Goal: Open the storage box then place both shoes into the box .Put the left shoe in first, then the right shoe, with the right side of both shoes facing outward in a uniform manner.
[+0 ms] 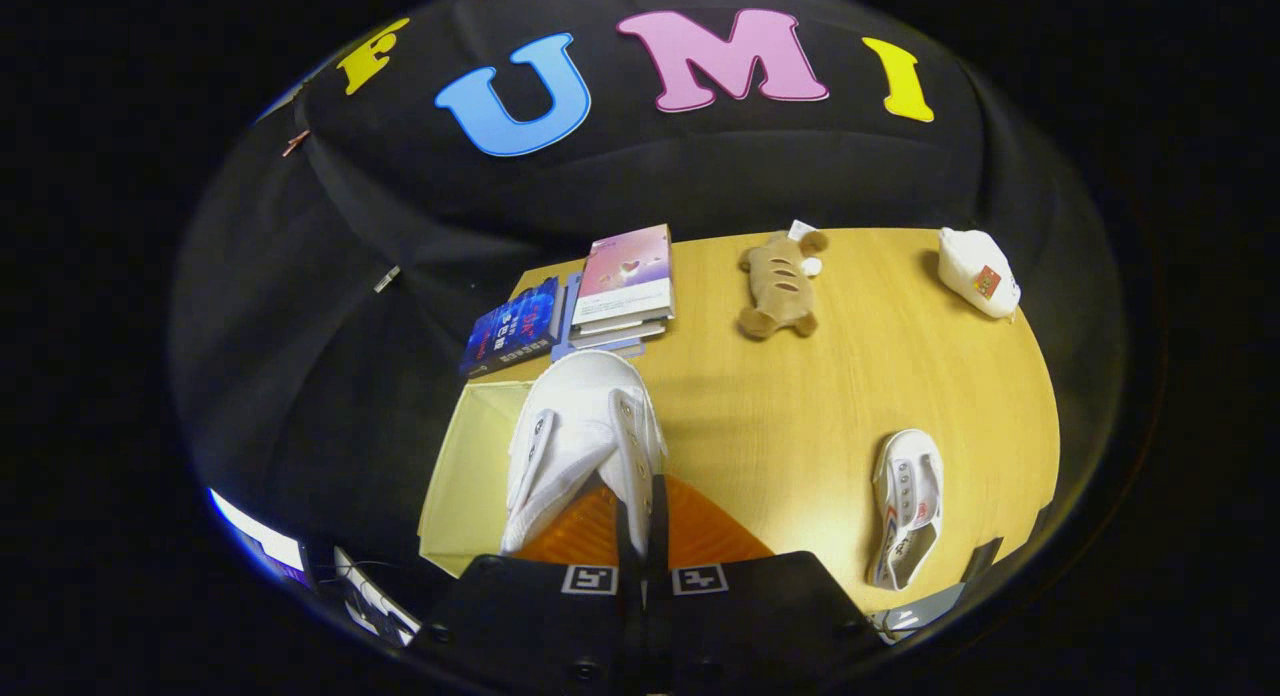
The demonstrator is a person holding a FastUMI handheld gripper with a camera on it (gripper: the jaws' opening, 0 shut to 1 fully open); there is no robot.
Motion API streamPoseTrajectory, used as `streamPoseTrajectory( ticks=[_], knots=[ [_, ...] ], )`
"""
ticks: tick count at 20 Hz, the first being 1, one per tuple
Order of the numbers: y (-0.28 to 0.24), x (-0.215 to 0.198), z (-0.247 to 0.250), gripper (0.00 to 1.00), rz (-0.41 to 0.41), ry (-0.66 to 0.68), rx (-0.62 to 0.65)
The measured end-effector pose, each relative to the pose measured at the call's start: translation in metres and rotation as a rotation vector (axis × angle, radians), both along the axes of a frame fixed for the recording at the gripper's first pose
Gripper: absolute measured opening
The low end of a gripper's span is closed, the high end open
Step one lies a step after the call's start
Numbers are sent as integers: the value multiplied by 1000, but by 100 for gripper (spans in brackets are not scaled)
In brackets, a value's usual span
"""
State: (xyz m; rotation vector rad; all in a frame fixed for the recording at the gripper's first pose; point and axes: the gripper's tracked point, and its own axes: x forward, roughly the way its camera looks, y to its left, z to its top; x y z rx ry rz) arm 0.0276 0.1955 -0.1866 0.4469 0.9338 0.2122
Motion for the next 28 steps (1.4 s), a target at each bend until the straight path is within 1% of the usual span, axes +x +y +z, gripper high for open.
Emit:
streamPoseTrajectory(
  ticks=[2, 4, 8, 11, 16, 25, 28],
  knots=[
    [35, 5, 8, 5, 19, 36, 32],
    [64, 9, 3, 5, 41, 80, 18],
    [113, 16, -22, 5, 66, 152, -33],
    [141, 18, -49, 5, 53, 227, -46],
    [171, 24, -86, 5, 17, 317, -87],
    [184, 30, -116, 5, -5, 369, -124],
    [190, 27, -122, 5, 3, 384, -99]
  ],
)
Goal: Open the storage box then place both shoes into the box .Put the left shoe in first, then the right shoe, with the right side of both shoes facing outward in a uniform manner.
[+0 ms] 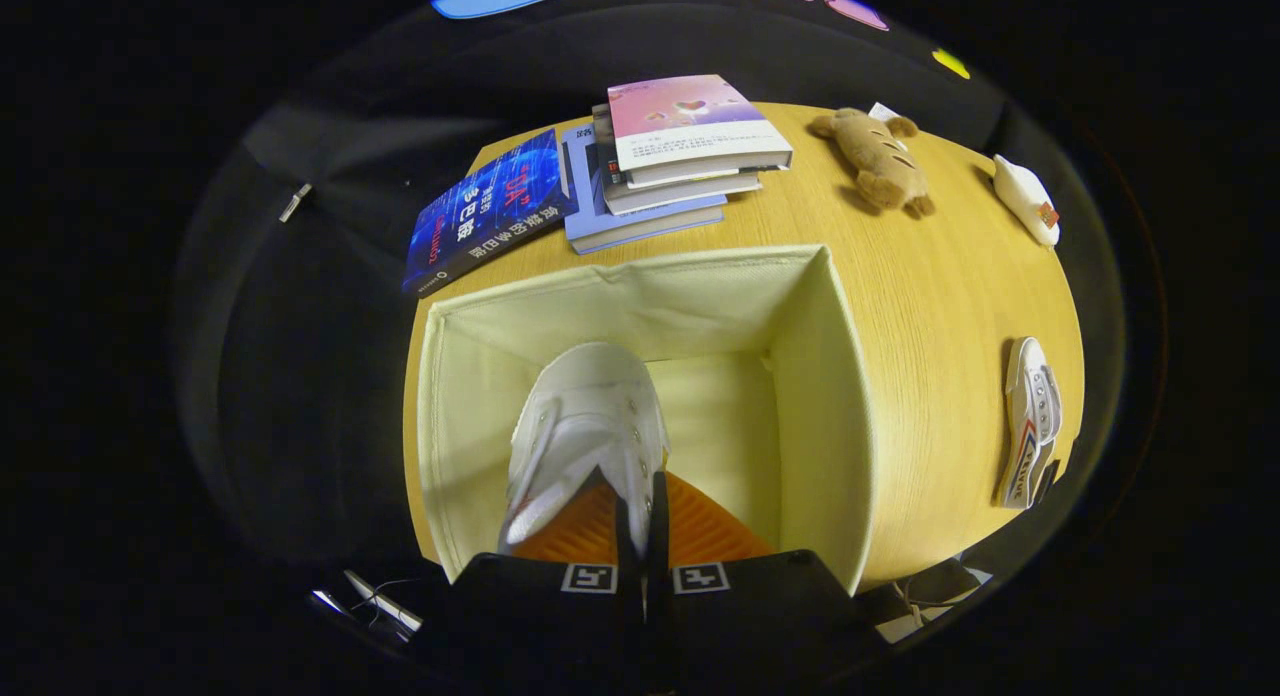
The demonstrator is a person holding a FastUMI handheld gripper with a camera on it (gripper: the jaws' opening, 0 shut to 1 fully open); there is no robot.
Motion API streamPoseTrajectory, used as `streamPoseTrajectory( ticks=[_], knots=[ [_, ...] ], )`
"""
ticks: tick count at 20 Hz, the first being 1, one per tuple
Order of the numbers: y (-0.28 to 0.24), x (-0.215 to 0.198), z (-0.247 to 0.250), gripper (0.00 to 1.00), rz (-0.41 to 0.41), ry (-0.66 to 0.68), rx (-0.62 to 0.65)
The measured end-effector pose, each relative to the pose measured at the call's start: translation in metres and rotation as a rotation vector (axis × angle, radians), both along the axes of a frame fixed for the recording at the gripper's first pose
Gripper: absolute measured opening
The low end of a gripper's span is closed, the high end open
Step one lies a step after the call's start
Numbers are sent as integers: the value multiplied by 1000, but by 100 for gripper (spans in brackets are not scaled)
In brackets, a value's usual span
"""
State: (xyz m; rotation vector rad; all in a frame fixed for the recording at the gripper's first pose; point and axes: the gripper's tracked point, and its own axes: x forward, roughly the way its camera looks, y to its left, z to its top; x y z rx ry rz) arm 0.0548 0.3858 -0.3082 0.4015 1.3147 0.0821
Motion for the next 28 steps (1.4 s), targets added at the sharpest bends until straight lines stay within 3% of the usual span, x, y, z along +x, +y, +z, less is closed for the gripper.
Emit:
streamPoseTrajectory(
  ticks=[3, 4, 8, 10, 19, 23, 28],
  knots=[
    [15, -4, -1, 11, 23, 13, 72],
    [25, -6, 5, 26, 30, 15, 120],
    [25, 4, 23, 87, 97, -75, 123],
    [24, 4, 31, 98, 108, -99, 131],
    [-24, -20, 99, 99, 217, -264, 208],
    [-82, -27, 126, 99, 216, -377, 200],
    [-182, -44, 125, 99, 166, -464, 86]
  ],
)
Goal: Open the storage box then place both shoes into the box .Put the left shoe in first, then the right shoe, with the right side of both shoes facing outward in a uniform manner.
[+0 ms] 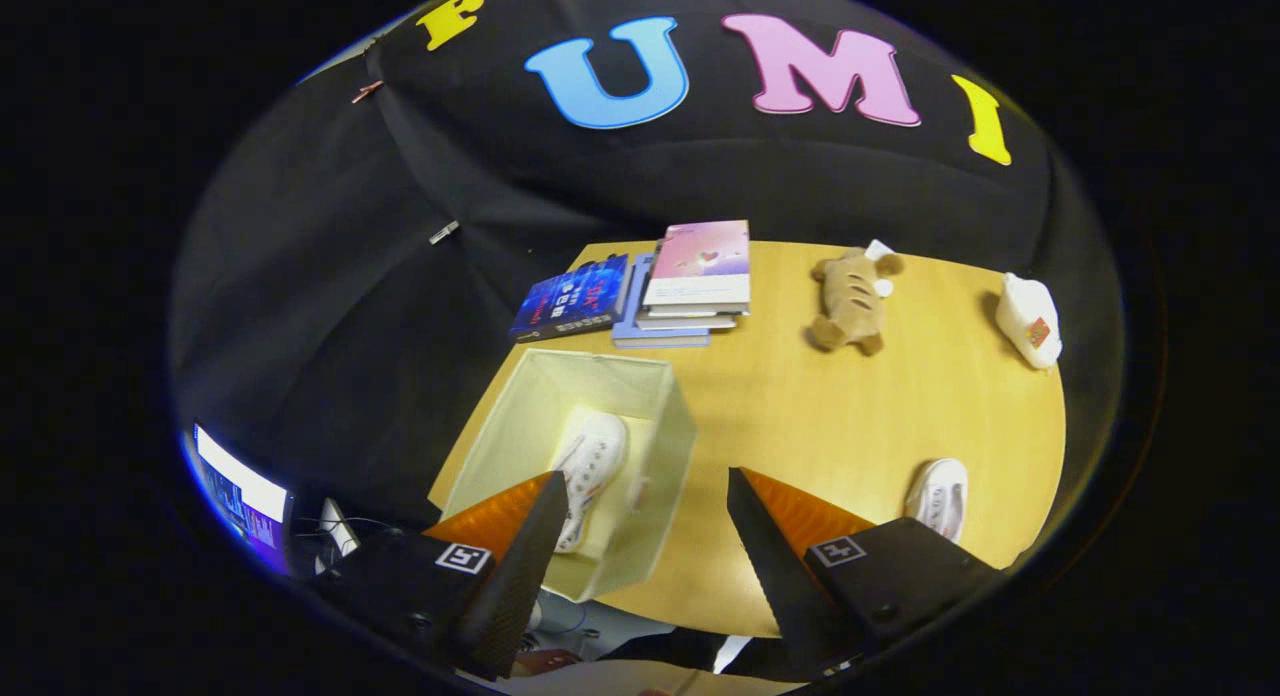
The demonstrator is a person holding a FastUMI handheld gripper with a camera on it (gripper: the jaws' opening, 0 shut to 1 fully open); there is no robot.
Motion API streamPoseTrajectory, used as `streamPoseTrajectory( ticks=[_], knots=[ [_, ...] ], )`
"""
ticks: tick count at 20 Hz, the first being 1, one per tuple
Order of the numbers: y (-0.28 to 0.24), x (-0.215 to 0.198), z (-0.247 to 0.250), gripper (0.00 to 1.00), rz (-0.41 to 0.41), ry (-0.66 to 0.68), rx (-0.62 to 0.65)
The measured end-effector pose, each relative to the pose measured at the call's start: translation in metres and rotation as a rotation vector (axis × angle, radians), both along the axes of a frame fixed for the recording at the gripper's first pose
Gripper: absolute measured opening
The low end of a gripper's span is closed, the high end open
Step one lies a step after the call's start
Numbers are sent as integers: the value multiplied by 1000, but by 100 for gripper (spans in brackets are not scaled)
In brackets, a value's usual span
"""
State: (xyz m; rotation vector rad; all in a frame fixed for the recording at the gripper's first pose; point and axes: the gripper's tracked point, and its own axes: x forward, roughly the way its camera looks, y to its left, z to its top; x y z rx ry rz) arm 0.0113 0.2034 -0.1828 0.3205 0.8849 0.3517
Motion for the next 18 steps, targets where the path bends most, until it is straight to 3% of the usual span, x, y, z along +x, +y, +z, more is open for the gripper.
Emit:
streamPoseTrajectory(
  ticks=[3, 8, 14, 18],
  knots=[
    [-61, -9, -12, 99, -75, -49, -59],
    [-154, -39, -78, 99, -179, -40, -175],
    [-237, -90, -175, 99, -226, 72, -341],
    [-266, -100, -215, 97, -239, 108, -416]
  ],
)
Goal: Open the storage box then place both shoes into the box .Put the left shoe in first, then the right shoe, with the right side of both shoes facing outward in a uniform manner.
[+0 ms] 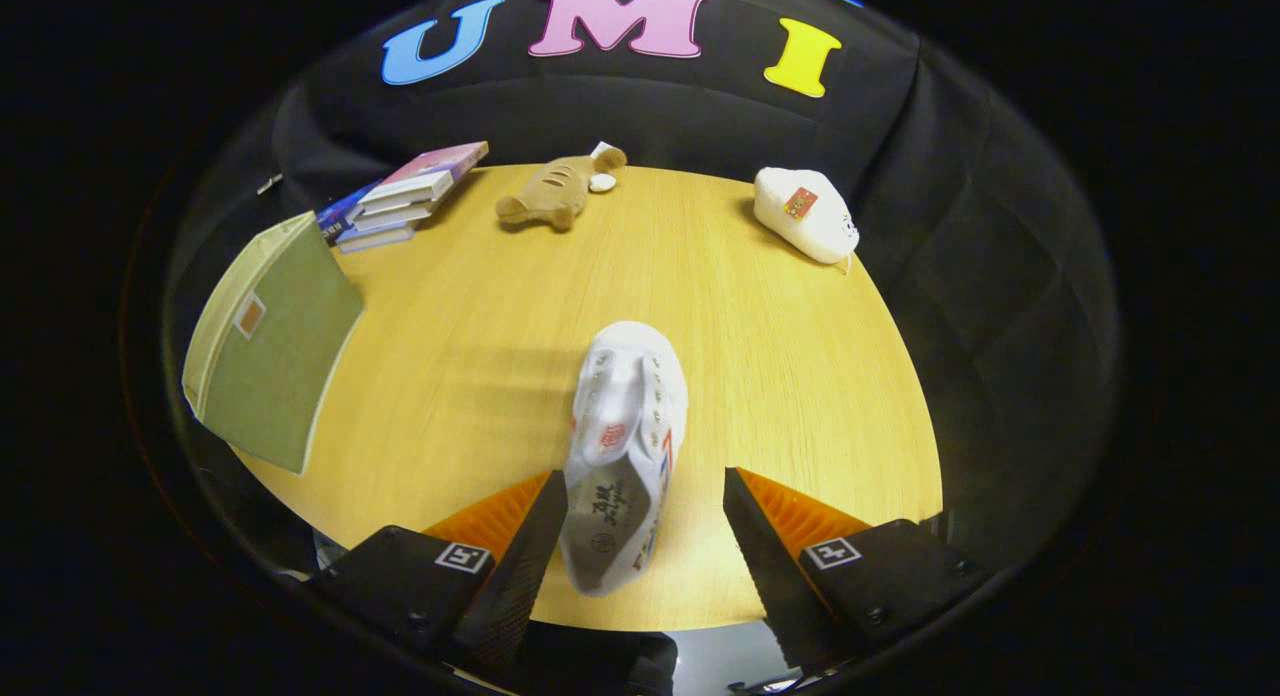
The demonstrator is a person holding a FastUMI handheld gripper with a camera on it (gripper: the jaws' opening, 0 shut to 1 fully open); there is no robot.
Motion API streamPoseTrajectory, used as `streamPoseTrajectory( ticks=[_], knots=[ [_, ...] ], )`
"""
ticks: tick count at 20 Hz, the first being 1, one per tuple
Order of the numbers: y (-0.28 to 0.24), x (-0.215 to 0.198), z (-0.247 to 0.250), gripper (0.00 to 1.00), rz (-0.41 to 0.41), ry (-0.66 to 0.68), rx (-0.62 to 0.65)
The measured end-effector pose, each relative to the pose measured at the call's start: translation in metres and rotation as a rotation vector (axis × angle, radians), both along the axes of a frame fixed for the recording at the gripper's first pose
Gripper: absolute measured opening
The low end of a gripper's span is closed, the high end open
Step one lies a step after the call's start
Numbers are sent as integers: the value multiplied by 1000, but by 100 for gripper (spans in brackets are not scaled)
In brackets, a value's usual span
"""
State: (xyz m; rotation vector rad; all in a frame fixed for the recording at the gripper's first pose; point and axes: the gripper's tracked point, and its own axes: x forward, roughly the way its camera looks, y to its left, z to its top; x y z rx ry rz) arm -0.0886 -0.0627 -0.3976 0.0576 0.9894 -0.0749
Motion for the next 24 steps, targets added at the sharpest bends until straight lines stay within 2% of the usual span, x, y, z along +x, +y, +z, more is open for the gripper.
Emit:
streamPoseTrajectory(
  ticks=[6, 11, 13, 14, 16, 17, 20, 24],
  knots=[
    [-16, 7, -36, 97, 15, 41, -40],
    [-16, 28, -52, 85, -10, 42, -24],
    [-15, 37, -58, 69, -15, 42, -25],
    [-11, 40, -60, 48, -12, 44, -16],
    [-21, 39, -67, 21, -42, 65, -81],
    [-23, 42, -68, 8, -63, 62, -73],
    [-16, 45, -61, 5, -123, 51, 0],
    [-8, 49, -37, 5, -156, 8, 55]
  ],
)
